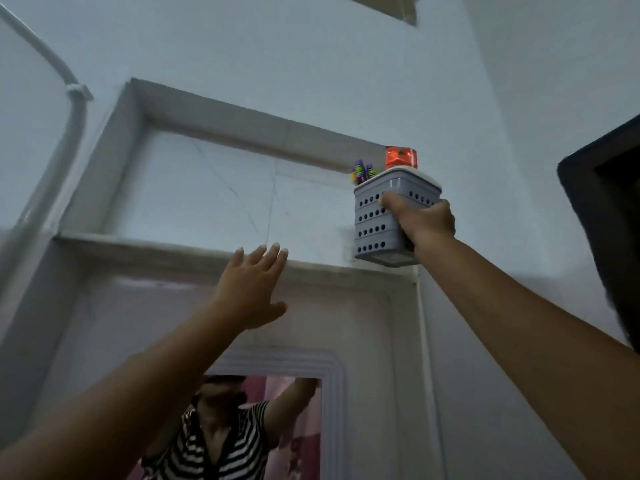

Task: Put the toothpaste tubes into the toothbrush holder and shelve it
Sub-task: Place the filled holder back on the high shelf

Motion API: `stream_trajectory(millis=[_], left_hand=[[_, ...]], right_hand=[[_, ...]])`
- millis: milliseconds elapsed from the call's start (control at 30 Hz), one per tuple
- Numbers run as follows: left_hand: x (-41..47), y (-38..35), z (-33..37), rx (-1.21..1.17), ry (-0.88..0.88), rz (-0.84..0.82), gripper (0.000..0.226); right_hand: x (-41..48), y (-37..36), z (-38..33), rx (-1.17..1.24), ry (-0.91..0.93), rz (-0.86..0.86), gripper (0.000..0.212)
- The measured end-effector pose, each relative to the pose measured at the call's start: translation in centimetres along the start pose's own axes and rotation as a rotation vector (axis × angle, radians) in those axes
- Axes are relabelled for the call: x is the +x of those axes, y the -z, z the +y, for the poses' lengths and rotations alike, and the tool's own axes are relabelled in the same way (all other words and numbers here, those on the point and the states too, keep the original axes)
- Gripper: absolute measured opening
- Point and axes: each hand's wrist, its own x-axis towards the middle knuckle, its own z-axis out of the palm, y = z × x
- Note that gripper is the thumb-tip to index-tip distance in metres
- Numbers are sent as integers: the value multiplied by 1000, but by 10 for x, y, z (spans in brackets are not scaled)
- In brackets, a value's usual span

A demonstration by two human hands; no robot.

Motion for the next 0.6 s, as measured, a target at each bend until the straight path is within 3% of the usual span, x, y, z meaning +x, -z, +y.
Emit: stream_trajectory(millis=[233, 433, 600], left_hand=[[-2, -10, -1, -73, -1, 83, 92], [-1, -15, -5, -92, -14, 89, 94], [-2, -11, -4, -90, 0, 58, 94]], right_hand=[[29, -45, 33, -208, -83, 57, 106], [25, -72, 68, -419, 170, 128, 117], [22, -70, 84, -487, 332, 43, 112]])
